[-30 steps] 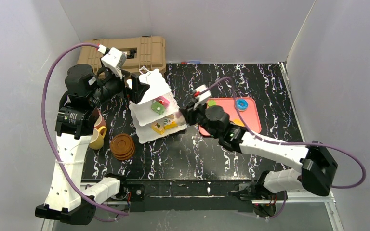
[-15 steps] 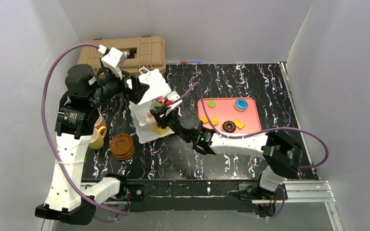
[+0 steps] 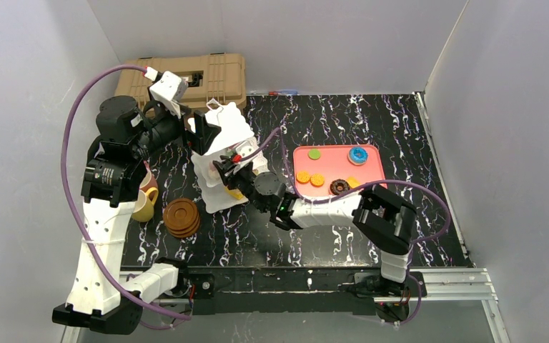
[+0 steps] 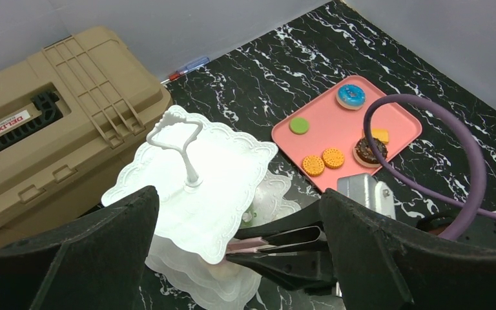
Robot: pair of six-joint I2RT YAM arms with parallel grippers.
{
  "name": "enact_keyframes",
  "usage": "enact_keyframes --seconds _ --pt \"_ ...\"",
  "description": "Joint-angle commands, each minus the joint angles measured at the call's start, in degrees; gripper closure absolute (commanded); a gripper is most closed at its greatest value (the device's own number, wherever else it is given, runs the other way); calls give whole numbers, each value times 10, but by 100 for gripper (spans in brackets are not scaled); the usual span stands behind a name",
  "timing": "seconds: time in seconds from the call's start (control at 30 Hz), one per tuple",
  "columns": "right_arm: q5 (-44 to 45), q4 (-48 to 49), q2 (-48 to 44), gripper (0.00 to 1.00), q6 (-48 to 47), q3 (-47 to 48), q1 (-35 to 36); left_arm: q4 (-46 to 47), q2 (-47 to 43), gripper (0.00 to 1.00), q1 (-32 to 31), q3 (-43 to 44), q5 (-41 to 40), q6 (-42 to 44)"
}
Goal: Serve the afternoon tea
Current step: Place the desert on the desert table.
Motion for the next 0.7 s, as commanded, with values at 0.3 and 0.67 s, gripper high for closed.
enact_keyframes --seconds 0.3,0.67 --pt "36 75 30 40 -49 42 2 -8 -8 7 5 20 10 5" --pt "18 56 -24 40 -24 14 2 -5 -10 7 5 17 12 6"
